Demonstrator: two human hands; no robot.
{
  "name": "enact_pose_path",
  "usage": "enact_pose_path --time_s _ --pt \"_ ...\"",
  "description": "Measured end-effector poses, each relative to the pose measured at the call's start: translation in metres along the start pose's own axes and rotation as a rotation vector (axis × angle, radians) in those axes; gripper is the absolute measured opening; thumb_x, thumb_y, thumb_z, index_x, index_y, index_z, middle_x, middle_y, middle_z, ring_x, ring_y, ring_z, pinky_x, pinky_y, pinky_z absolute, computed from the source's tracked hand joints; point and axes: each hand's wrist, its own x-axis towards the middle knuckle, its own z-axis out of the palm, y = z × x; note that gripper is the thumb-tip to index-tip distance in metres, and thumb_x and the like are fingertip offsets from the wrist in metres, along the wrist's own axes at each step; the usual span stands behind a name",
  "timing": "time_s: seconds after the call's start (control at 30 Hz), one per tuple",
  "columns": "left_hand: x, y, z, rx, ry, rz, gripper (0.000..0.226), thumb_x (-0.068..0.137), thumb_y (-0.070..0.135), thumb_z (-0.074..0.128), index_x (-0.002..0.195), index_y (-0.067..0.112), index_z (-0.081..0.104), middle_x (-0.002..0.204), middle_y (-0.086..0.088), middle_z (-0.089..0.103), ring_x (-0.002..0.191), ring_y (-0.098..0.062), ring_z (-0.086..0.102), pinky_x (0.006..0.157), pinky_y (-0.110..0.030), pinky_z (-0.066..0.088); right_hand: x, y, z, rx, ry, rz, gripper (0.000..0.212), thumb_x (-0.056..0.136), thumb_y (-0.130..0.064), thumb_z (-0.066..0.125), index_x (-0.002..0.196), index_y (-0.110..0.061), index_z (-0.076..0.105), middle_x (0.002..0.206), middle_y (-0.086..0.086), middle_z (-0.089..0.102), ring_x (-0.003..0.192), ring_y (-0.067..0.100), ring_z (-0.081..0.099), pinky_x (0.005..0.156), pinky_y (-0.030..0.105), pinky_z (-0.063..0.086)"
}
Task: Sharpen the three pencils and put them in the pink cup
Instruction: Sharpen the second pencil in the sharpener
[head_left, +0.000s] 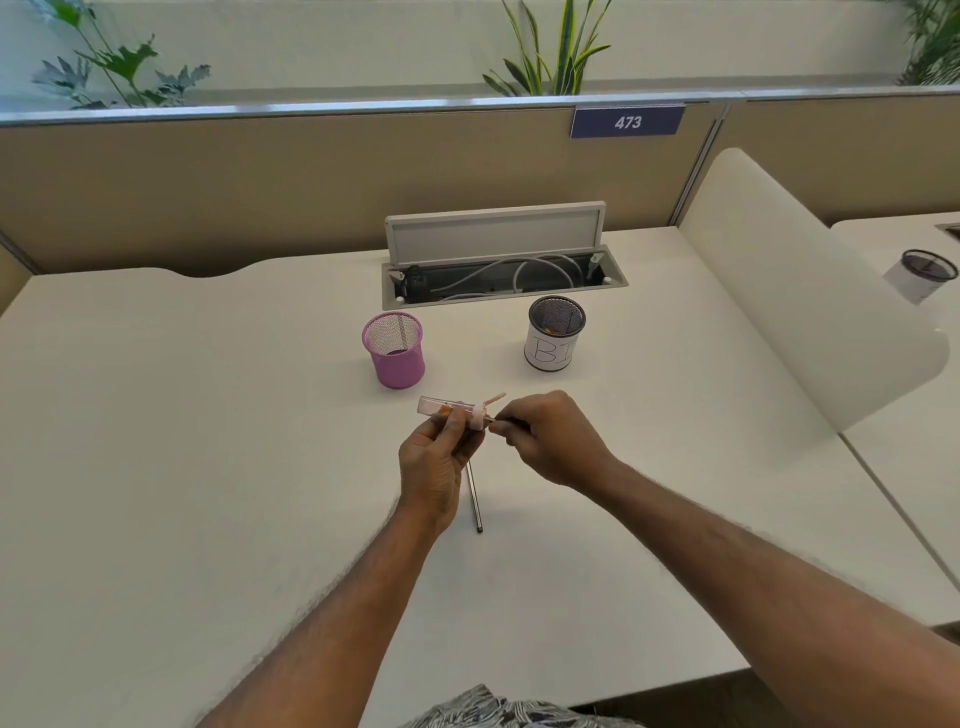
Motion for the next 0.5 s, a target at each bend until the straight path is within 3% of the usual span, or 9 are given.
enact_pose_path --time_s 0.1,0.23,0.4,0.5 --pt "0.000 0.001 -0.003 0.015 -0.051 0.005 0.016 0.095 0.006 0.054 0.094 0.000 0.069 0.086 -0.009 0.072 0.085 -0.018 0.069 0.078 -0.029 0.057 0.005 0.001 -0.006 0.312 -0.152 0.240 0.023 0.089 -0.015 0.067 0.068 -0.005 0.071 0.056 0.002 0.066 0.042 0.013 0.048 0.044 0.024 0.038" --pt "-0.001 0.000 -0.003 0.048 -0.074 0.013 0.018 0.096 0.007 0.052 0.099 -0.003 0.066 0.086 -0.010 0.072 0.086 -0.020 0.069 0.079 -0.029 0.057 0.010 0.005 -0.012 0.691 -0.365 0.511 0.020 0.092 -0.014 0.064 0.076 -0.003 0.068 0.055 0.004 0.063 0.037 0.011 0.039 0.037 0.018 0.028" --pt "-0.004 -0.001 -0.002 0.057 -0.018 0.032 0.015 0.094 0.007 0.056 0.094 -0.001 0.069 0.083 -0.010 0.073 0.083 -0.019 0.070 0.077 -0.030 0.058 0.009 0.007 -0.016 0.583 -0.426 0.422 0.013 0.079 -0.009 0.078 0.084 -0.003 0.067 0.064 0.005 0.064 0.051 0.015 0.051 0.047 0.025 0.043" --pt "-0.007 -0.005 -0.002 0.046 0.008 0.024 0.014 0.094 0.007 0.056 0.092 0.002 0.069 0.082 -0.008 0.073 0.081 -0.017 0.070 0.078 -0.030 0.058 0.006 0.007 -0.010 0.317 -0.256 0.362 0.021 0.076 -0.014 0.081 0.075 -0.017 0.060 0.062 -0.005 0.062 0.051 0.009 0.054 0.052 0.026 0.046"
